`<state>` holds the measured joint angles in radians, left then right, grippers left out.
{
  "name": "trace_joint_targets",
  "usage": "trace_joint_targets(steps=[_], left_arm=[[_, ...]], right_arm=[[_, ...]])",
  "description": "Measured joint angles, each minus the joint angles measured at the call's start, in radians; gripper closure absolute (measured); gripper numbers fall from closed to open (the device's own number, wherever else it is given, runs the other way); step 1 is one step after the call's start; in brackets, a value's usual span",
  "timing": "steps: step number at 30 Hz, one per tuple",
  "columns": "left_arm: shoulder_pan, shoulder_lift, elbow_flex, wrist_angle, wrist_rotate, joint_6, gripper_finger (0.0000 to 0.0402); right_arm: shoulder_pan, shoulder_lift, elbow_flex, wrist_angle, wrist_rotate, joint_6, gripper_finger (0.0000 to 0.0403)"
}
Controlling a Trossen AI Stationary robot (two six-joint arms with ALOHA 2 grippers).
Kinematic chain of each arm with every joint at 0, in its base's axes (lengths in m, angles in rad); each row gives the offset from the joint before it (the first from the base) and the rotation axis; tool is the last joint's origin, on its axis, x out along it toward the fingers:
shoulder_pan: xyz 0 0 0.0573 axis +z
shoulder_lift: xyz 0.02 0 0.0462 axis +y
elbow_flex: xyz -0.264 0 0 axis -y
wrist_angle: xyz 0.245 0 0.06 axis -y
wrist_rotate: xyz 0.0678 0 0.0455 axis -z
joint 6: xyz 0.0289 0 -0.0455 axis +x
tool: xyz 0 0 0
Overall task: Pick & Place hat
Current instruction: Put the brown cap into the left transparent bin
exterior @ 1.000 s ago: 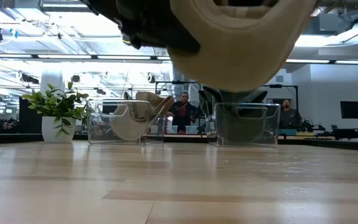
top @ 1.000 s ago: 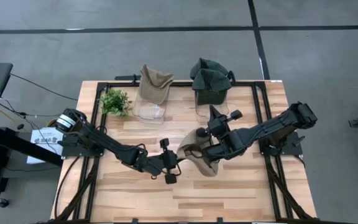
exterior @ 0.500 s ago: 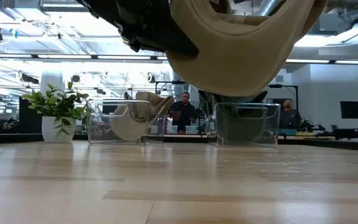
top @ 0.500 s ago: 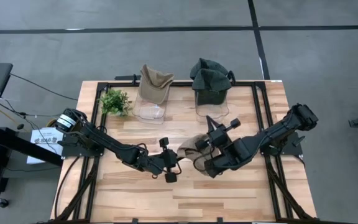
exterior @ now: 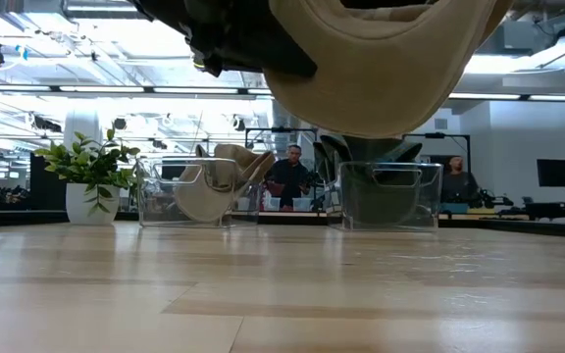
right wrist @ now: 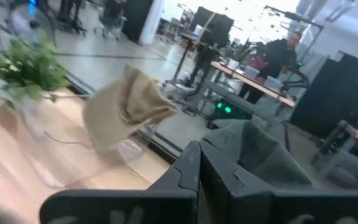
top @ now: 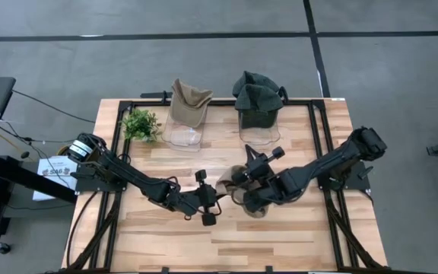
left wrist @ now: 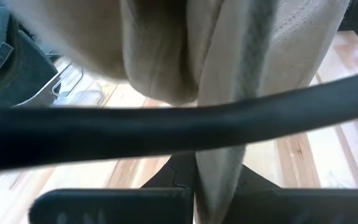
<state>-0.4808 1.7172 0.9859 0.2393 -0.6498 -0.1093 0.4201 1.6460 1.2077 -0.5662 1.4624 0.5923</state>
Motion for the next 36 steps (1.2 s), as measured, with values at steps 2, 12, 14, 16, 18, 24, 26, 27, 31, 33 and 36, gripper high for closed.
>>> trace_joint_targets(steps=[2, 12, 14, 16, 18, 24, 26, 27, 31, 33, 36], left_arm=[[-0.001, 0.000, 0.000, 0.008, 0.001, 0.000, 0.0389], [-0.010, 0.000, 0.000, 0.037, 0.056, 0.022, 0.0389], [-0.010, 0.000, 0.000, 0.031, 0.056, 0.022, 0.0389], [-0.010, 0.000, 0.000, 0.031, 0.056, 0.023, 0.0389], [-0.010, 0.000, 0.000, 0.031, 0.057, 0.026, 0.0389], [-0.010, 0.000, 0.000, 0.024, 0.055, 0.027, 0.0389], [-0.009, 0.000, 0.000, 0.024, 0.055, 0.027, 0.0389], [-0.009, 0.000, 0.000, 0.024, 0.055, 0.027, 0.0389], [-0.008, 0.000, 0.000, 0.023, 0.051, 0.027, 0.0389], [-0.008, 0.000, 0.000, 0.023, 0.050, 0.027, 0.0389], [-0.008, 0.000, 0.000, 0.023, 0.049, 0.027, 0.0389]], right_arm=[[-0.019, 0.016, 0.003, 0.014, 0.000, -0.002, 0.0403], [-0.115, 0.096, 0.001, 0.107, 0.065, -0.168, 0.0403], [-0.114, 0.081, 0.001, 0.101, 0.093, -0.193, 0.0403], [-0.106, 0.060, 0.002, 0.097, 0.107, -0.227, 0.0403], [-0.099, 0.036, 0.002, 0.096, 0.108, -0.256, 0.0403], [-0.031, -0.051, 0.002, 0.088, 0.111, -0.316, 0.0403], [0.001, -0.085, 0.002, 0.068, 0.111, -0.316, 0.0403], [0.019, -0.101, 0.002, 0.060, 0.111, -0.315, 0.0403], [0.087, -0.158, 0.002, 0.041, 0.111, -0.314, 0.0403], [0.120, -0.180, 0.002, 0.029, 0.111, -0.313, 0.0403], [0.175, -0.208, 0.002, 0.010, 0.111, -0.300, 0.0403]])
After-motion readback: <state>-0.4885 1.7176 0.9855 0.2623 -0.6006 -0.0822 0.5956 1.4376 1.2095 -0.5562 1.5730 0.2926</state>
